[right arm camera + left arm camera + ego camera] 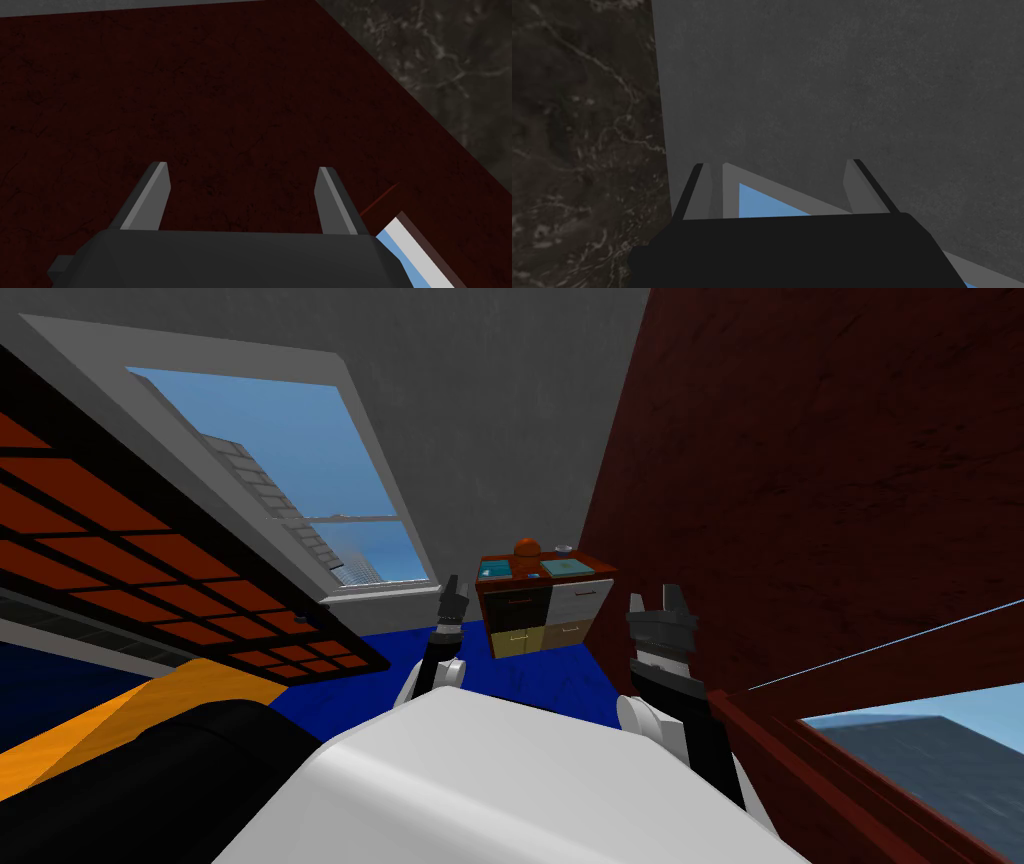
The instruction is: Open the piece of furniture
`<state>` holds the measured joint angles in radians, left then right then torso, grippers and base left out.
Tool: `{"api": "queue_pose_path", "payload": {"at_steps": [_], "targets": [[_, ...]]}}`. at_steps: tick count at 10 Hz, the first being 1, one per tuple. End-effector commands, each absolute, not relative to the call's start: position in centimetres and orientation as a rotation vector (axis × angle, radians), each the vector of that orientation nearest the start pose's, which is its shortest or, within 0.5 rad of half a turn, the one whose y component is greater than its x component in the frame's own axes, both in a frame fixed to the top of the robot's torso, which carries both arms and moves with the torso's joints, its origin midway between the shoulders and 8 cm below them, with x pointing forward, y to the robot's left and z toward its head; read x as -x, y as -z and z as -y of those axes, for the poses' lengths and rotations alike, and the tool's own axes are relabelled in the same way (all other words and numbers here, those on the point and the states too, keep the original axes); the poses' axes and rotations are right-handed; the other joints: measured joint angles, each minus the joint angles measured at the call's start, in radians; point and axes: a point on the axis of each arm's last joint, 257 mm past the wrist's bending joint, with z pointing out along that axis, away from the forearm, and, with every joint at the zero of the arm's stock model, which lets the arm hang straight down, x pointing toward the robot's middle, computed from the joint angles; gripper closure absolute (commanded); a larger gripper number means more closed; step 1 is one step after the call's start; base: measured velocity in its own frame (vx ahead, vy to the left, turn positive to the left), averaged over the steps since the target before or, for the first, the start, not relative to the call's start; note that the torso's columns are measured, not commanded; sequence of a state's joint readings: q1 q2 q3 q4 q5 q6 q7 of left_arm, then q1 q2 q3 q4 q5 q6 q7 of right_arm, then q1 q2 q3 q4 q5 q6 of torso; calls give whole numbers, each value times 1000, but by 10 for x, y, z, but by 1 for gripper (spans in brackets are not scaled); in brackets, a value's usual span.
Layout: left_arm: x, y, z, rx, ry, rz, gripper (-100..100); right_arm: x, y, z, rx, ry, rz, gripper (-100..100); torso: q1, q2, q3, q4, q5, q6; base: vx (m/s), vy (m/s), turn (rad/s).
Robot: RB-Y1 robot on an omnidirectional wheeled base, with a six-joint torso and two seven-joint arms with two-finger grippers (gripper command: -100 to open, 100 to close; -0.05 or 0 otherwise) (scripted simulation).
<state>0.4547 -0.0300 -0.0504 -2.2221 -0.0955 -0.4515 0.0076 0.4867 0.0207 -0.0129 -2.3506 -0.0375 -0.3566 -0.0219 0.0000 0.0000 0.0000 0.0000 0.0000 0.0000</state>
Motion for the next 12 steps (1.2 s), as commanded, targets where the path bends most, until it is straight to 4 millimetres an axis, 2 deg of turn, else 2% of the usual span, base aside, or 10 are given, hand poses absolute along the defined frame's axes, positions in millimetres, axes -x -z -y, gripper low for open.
{"api": "queue_pose_path", "payload": {"at_steps": [1, 9, 10, 12], "targets": [[-370, -4, -252, 679, 1301, -690, 0, -352, -33, 289, -751, -1326, -605, 0, 0, 40, -82, 41, 0, 0, 0, 0, 0], [-370, -4, -252, 679, 1301, -689, 0, -352, -33, 289, -751, -1327, -605, 0, 0, 618, -1234, 617, 0, 0, 0, 0, 0], [-372, 0, -249, 651, 1297, -731, -100, -352, -33, 289, -751, -1327, -605, 0, 0, 691, -1382, 691, 0, 0, 14, -11, 10], [-375, 8, -246, 623, 1289, -788, -100, -352, -33, 289, -752, -1326, -605, 0, 0, 734, -1471, 734, 0, 0, 28, -23, 15]]}}
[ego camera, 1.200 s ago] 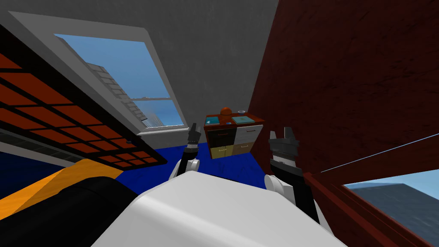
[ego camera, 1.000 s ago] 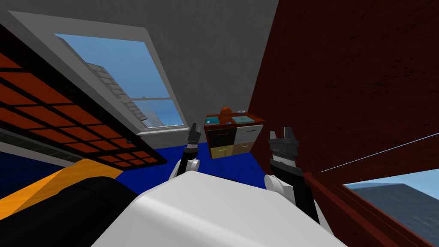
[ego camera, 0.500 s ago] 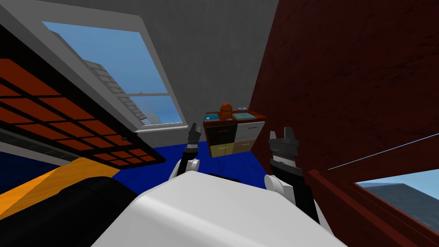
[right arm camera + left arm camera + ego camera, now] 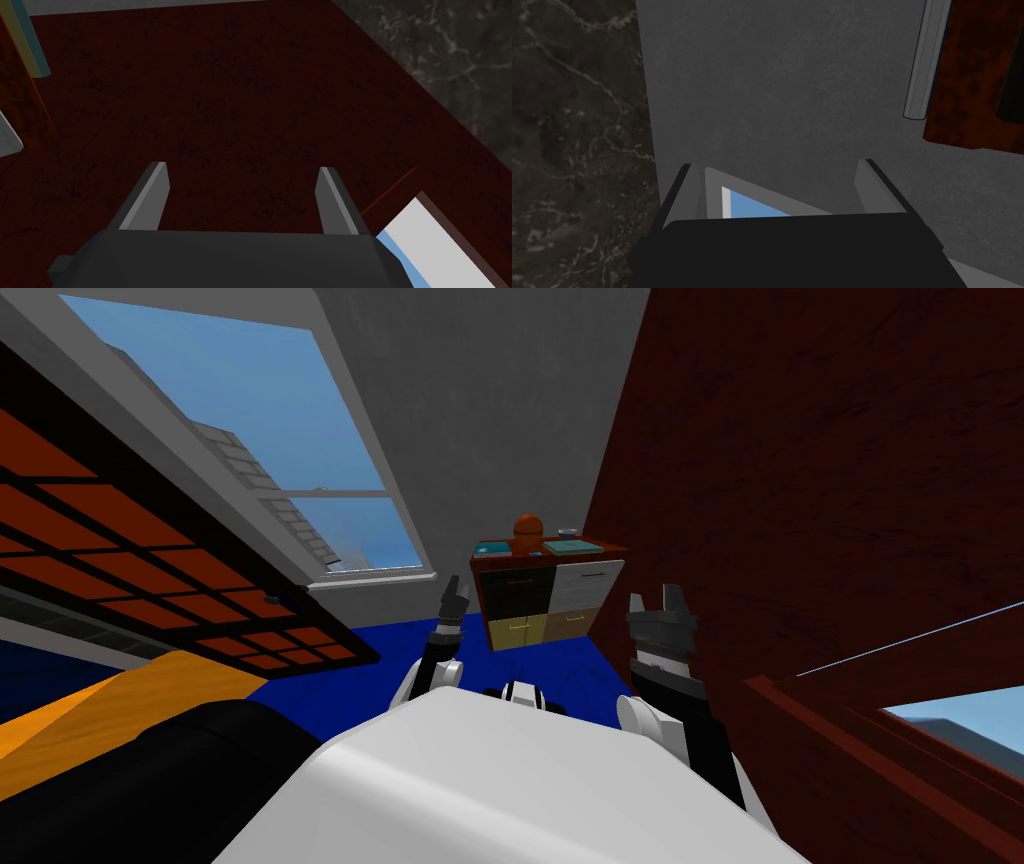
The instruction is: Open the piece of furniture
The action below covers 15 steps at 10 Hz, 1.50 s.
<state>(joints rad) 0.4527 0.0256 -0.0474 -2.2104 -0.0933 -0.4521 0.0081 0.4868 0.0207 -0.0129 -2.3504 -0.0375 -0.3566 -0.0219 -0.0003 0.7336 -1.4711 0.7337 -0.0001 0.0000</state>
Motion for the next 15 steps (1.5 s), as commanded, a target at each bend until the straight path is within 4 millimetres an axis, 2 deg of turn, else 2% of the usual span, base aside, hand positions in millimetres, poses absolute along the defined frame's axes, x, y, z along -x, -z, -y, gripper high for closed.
{"api": "queue_pose_path", "payload": {"at_steps": [1, 3, 7, 15], "targets": [[-378, 14, -246, 616, 1283, -814, -100, -352, -33, 289, -752, -1326, -605, 0, 0, 2, -5, 3, 0, 0, 40, -32, 20], [-383, 25, -248, 613, 1270, -857, -100, -352, -33, 289, -752, -1326, -605, 0, 0, 3, -5, 4, 0, 0, 50, -42, 23], [-404, 71, -267, 682, 1218, -947, -100, -352, -33, 289, -752, -1326, -605, 0, -2, 2, -7, 3, -1, 0, 115, -106, 55], [-423, 128, -297, 808, 1152, -1012, -100, -352, -33, 289, -752, -1326, -605, 0, 1, 5, -4, 5, 0, 0, 81, -80, 40]]}}
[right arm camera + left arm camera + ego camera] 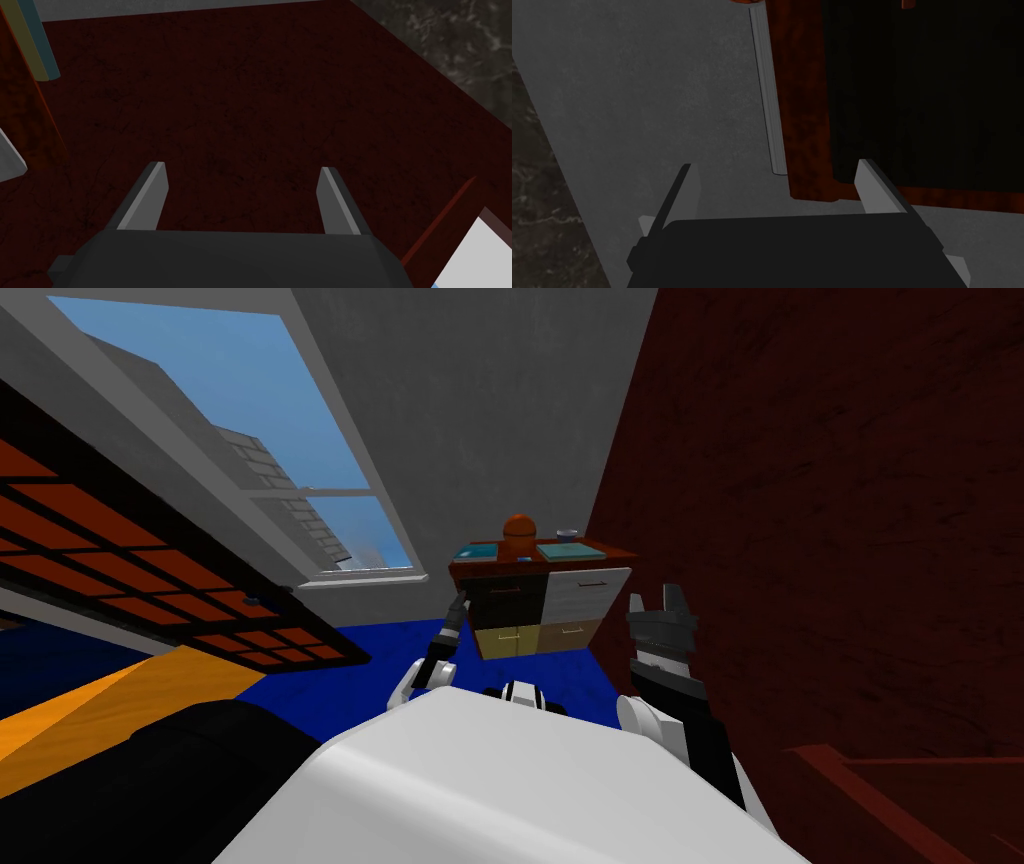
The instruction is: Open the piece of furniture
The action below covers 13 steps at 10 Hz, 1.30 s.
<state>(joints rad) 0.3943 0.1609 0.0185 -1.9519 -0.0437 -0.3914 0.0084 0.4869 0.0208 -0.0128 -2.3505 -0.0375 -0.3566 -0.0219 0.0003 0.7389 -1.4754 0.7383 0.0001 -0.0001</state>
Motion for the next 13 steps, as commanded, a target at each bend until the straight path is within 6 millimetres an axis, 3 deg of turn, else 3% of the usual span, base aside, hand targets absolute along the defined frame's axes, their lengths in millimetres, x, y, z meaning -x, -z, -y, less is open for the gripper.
{"api": "queue_pose_path", "payload": {"at_steps": [1, 7, 13], "targets": [[-425, 137, -302, 828, 1140, -1024, -100, -352, -33, 289, -752, -1326, -605, 0, 0, -1, -1, 0, 0, 0, 103, -79, 71], [-434, 185, -327, 967, 1093, -1037, -100, -352, -33, 289, -752, -1326, -605, 0, -1, -2, -1, -1, 0, 0, 120, -114, 53], [-436, 212, -313, 1155, 1134, -922, -100, -352, -33, 289, -752, -1326, -605, 0, 2, 0, 0, 0, 1, 0, 45, -59, 23]]}}
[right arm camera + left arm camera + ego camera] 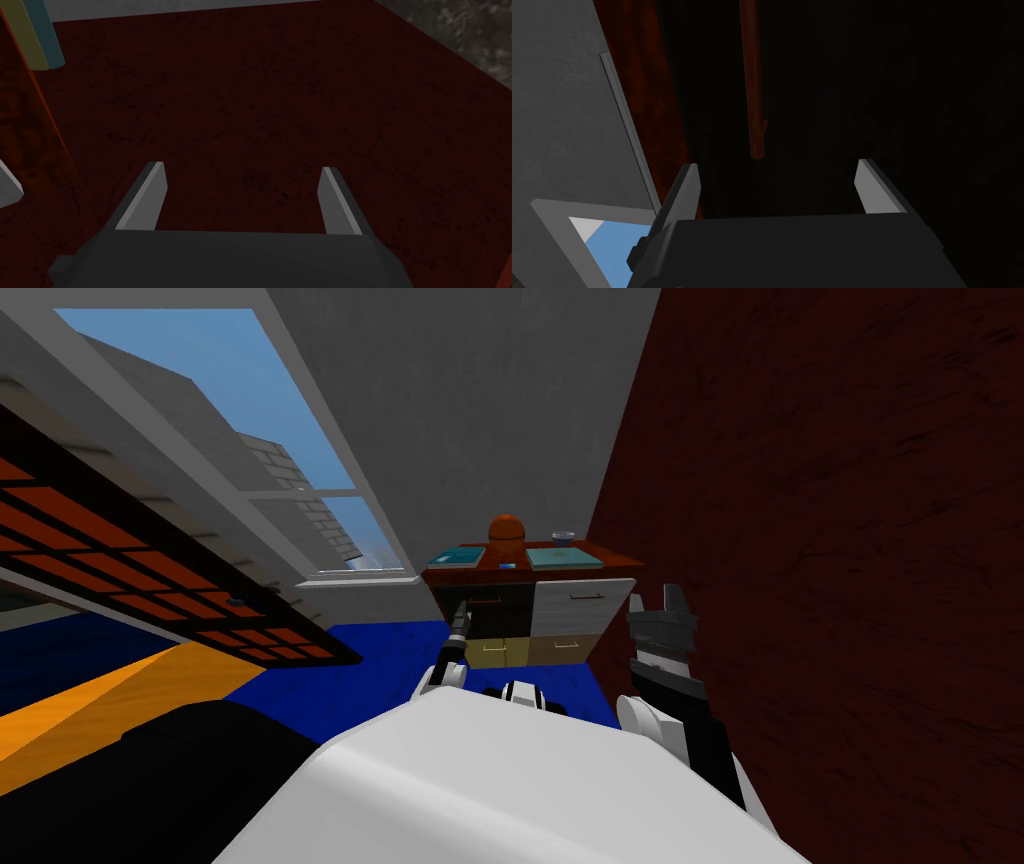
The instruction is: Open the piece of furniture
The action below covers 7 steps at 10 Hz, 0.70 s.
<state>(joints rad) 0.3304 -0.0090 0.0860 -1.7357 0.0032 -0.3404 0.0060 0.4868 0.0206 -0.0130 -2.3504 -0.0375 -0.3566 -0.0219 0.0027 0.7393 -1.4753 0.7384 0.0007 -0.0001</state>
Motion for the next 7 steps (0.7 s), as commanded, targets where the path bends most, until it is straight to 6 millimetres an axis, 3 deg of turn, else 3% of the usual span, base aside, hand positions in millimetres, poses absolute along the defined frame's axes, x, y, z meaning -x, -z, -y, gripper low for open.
{"api": "queue_pose_path", "payload": {"at_steps": [1, 2, 3, 7], "targets": [[-436, 211, -315, 1142, 1129, -933, -100, -352, -33, 289, -752, -1326, -605, 0, -1, 0, 0, 0, 0, 0, 5, -2, 0], [-443, 217, -338, 1149, 1091, -929, -100, -352, -33, 289, -752, -1326, -605, 0, -2, 0, 0, 0, -1, 0, -69, -14, -332], [-441, 217, -343, 1150, 1082, -924, -100, -352, -33, 289, -752, -1327, -605, 0, -3, 3, 1, 1, -1, 1, -100, -8, -200], [-449, 222, -403, 1167, 989, -892, -100, -352, -33, 289, -752, -1327, -605, 0, -4, -1, -1, 0, -1, 1, -111, -21, -234]]}}
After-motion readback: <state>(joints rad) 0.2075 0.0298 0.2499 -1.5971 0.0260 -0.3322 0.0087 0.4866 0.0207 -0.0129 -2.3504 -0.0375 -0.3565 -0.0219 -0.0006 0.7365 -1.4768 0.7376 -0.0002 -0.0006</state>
